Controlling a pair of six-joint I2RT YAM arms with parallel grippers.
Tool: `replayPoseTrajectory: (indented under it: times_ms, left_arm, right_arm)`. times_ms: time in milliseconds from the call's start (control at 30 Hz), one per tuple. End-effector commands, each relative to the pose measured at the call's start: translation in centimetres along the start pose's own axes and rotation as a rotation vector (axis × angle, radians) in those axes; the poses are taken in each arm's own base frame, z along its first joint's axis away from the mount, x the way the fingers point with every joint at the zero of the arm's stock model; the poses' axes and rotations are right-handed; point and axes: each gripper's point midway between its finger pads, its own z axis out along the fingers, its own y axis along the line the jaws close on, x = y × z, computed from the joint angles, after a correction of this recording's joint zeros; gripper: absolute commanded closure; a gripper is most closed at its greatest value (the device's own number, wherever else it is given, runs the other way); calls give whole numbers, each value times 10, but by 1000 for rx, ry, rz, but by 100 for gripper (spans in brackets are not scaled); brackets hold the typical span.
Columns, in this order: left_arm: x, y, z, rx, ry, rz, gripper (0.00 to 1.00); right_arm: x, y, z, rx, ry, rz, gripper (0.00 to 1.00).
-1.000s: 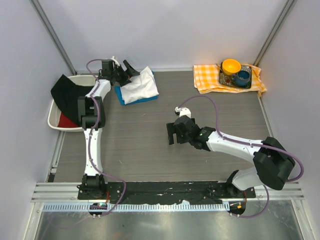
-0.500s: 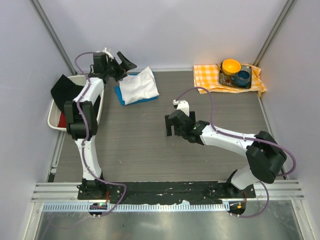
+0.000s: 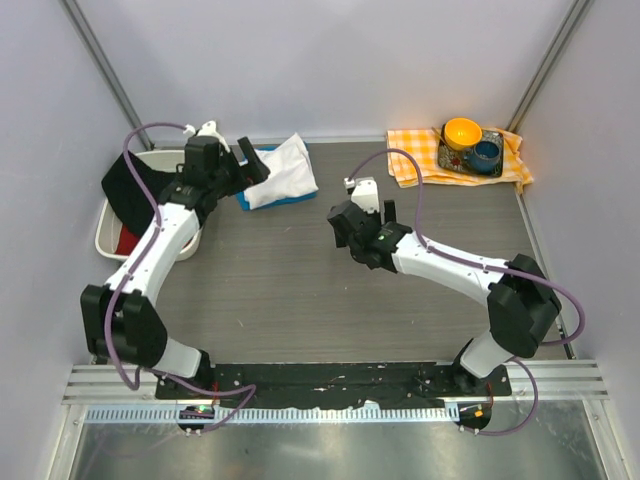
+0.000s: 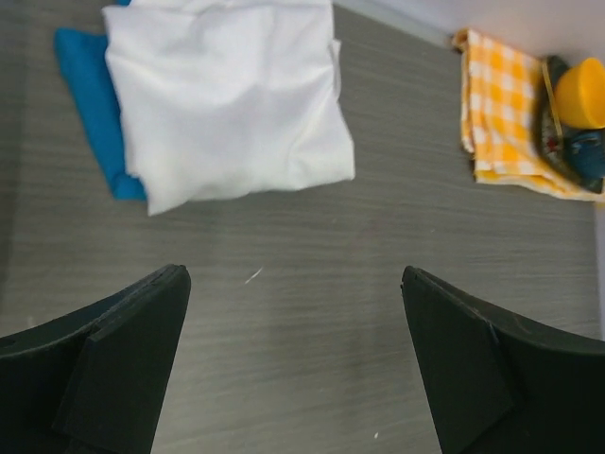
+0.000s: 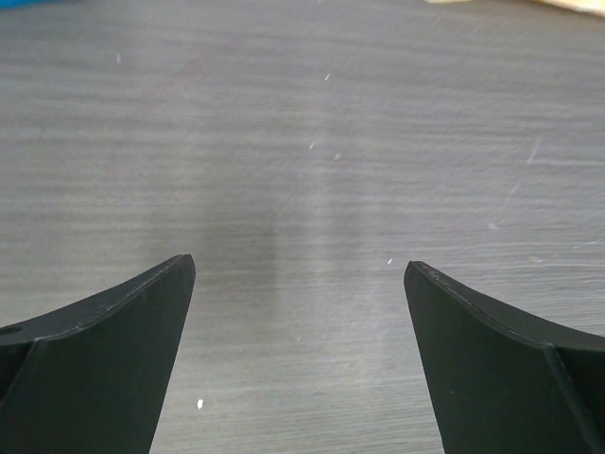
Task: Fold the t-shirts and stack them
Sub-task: Reset both grippers
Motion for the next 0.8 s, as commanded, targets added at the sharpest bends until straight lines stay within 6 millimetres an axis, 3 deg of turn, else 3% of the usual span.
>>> replayPoseTrajectory:
  times_ms: [0, 167, 267, 300, 333, 433, 533, 600, 667, 767]
  left_arm:
    - [-5, 17, -46, -136, -107, 38, 0]
    - [25, 34, -65, -226, -118, 72, 0]
    - [48, 29, -68, -281, -100, 153, 0]
    - [63, 15, -69, -264, -90, 190, 0]
    - [70, 22, -71, -312, -111, 205, 0]
    - [96, 18, -69, -286, -112, 198, 0]
    - [107, 22, -70, -279, -127, 187, 0]
    - [105, 25, -75, -288, -163, 185, 0]
    - [105, 32, -78, -297, -186, 179, 0]
    - [104, 35, -82, -293, -217, 170, 0]
  right_arm:
    - [-51, -24, -9, 135, -115, 20, 1]
    - [-68, -38, -12, 153, -126, 76, 0]
    - [-71, -43, -11, 147, -121, 96, 0]
    - [-70, -45, -11, 148, -117, 95, 0]
    - [-70, -47, -10, 150, -116, 98, 0]
    - [-69, -52, -9, 155, -110, 94, 0]
    - [-70, -55, -10, 153, -112, 102, 0]
    - [-70, -56, -12, 139, -125, 101, 0]
    - [-73, -41, -16, 6, -114, 119, 0]
    - [-77, -58, -15, 102, -131, 136, 0]
